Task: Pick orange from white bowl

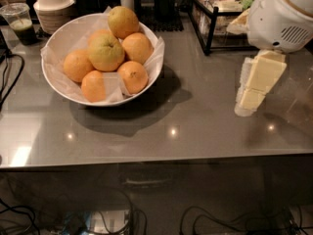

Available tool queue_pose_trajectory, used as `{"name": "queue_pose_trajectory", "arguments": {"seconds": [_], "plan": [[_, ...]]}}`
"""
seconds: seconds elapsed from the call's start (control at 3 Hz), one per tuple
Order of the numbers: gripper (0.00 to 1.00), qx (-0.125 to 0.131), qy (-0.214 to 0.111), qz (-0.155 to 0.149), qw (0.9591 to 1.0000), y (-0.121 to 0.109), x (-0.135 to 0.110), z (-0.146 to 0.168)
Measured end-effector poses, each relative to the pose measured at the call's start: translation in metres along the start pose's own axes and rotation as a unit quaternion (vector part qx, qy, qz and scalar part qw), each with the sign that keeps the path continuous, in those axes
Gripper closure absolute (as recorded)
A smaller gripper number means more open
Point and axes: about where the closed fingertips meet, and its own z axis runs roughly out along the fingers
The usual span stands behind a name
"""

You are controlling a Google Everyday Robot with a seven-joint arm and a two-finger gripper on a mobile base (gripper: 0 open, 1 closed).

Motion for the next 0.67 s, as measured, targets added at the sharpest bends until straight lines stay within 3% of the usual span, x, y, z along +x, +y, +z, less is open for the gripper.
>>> {"name": "queue_pose_trajectory", "arguments": {"seconds": [0.33, 0.67], "plan": [[0.00, -0.025, -0.041, -0.070, 0.9964, -0.001, -0.059, 0.014], [0.00, -0.042, -0.062, -0.127, 0.9890, -0.001, -0.112, 0.028]]}}
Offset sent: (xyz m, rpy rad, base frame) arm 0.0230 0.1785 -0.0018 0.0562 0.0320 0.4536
